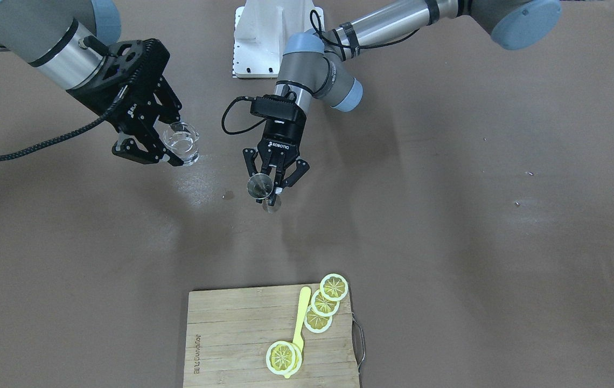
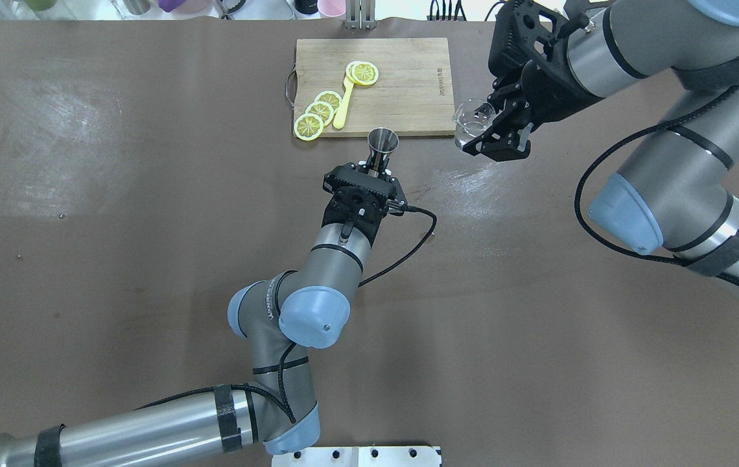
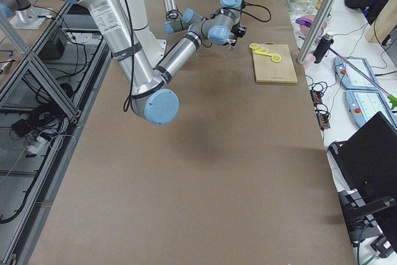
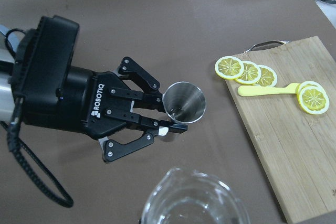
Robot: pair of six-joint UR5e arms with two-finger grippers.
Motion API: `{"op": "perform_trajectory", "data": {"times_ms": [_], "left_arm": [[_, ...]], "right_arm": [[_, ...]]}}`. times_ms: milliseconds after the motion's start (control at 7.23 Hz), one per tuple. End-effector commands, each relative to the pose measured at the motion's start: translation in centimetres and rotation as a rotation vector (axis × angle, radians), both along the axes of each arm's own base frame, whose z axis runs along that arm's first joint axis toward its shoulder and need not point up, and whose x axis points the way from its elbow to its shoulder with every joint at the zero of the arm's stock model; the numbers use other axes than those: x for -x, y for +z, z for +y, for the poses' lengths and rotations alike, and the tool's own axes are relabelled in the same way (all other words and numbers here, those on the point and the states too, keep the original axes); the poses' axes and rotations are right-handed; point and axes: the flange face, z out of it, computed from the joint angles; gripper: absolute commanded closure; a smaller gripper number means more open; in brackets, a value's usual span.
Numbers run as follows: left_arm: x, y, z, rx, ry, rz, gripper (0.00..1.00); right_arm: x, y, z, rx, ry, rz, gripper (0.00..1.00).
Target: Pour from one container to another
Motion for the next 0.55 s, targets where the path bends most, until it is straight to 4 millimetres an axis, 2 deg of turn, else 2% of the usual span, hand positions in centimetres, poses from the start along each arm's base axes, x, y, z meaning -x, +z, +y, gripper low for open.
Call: {"op": "perform_trajectory", "data": {"times_ms": [0,415], "left_arm": [[0.0,0.0,-0.1,0.000,0.001,0.000,1.00],[-0.6,0.1,-0.3,0.002,0.003,-0.004,1.00]], "right_arm": [[1.2,-0.9,-1.6,-0.040,-0.024,0.100,1.00],[5.4,-2.1,-5.2,0.004,-0.047,0.157,1.00]]}}
